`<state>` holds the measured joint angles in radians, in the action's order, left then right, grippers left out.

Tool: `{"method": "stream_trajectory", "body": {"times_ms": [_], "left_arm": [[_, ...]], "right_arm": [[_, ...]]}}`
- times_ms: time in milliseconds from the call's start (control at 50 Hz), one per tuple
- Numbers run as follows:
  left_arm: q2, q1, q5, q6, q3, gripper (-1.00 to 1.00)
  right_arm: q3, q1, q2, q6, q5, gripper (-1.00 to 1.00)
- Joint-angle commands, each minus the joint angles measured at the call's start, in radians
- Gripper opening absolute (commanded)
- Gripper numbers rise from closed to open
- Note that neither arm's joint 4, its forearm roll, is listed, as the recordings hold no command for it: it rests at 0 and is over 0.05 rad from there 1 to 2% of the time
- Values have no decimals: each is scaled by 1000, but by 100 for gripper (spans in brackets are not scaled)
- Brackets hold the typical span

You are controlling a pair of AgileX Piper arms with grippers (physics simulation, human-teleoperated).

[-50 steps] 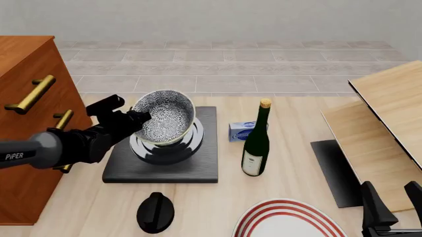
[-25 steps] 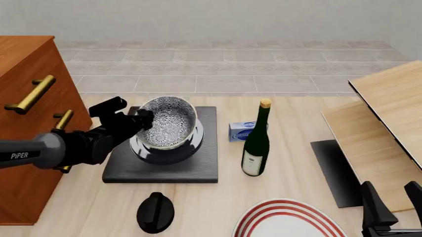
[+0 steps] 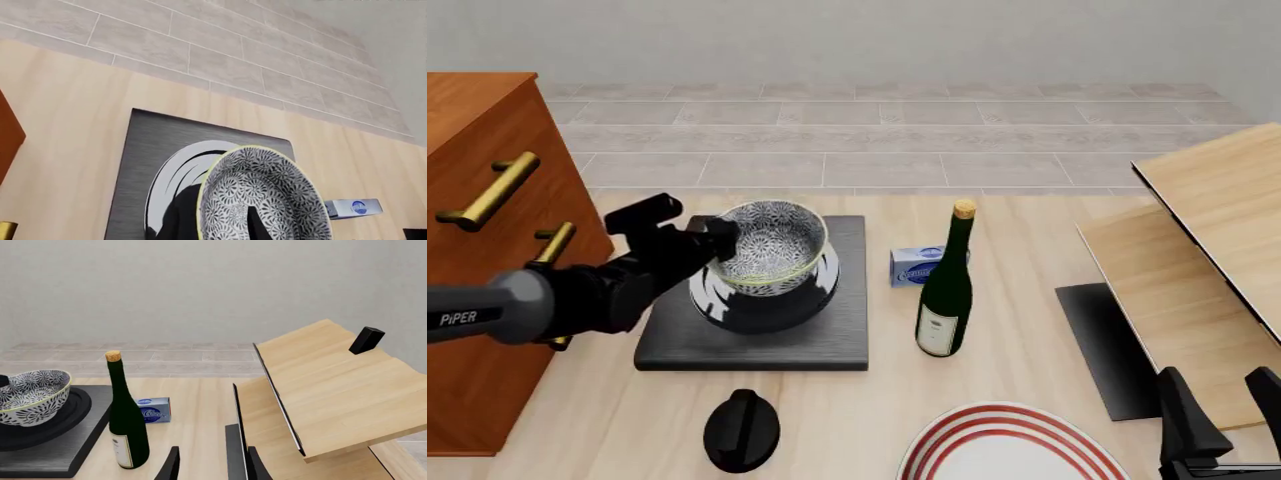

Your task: Put the bowl on the stove.

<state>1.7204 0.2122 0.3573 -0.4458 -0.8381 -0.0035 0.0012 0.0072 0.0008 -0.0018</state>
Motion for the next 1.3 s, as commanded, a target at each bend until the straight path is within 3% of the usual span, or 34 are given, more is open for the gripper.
{"method": "stream_trajectory", "body": {"times_ms": [20,1300], "left_arm": [[-42,-14,-13,20,14,100],[-262,-58,-82,105,94,100]], "right_arm": [[0,0,0,0,0,100],[0,0,0,0,0,100]]}}
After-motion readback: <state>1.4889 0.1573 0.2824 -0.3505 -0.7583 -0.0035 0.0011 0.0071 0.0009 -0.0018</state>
